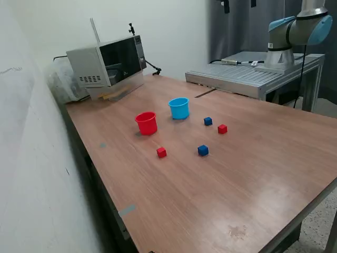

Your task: Place red objects in the red bin, and blue objects in the blue bin.

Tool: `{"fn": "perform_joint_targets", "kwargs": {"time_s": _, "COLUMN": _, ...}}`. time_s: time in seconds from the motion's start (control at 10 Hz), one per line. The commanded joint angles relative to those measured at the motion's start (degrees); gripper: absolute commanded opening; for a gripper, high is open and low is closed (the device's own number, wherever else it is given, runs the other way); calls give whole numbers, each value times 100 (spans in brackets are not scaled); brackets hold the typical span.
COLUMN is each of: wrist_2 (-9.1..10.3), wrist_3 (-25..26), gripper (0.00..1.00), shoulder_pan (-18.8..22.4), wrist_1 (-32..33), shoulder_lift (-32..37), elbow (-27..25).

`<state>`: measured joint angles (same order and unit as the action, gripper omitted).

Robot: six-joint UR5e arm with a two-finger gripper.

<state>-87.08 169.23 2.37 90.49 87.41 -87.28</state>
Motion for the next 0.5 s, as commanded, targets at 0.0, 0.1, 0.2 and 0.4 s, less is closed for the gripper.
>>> {"fn": "perform_joint_targets", "kwargs": {"time_s": 0.0, "wrist_2": 7, "wrist_3": 23, "gripper": 100, "shoulder_pan": 71, "wrist_1": 1144, "shoulder_lift": -1118, "elbow": 403}}
{"fn": "perform_joint_targets", "kwargs": {"time_s": 0.1, "wrist_2": 7, "wrist_3": 101, "gripper": 100, "shoulder_pan": 71, "wrist_1": 1233, "shoulder_lift": -1495, "elbow": 649}}
{"fn": "perform_joint_targets", "kwargs": {"time_s": 0.2, "wrist_2": 7, "wrist_3": 163, "gripper": 100, "shoulder_pan": 79, "wrist_1": 1373, "shoulder_lift": -1873, "elbow": 886}}
{"fn": "perform_joint_targets", "kwargs": {"time_s": 0.4, "wrist_2": 7, "wrist_3": 172, "gripper": 100, "shoulder_pan": 114, "wrist_1": 1733, "shoulder_lift": -2506, "elbow": 1142}}
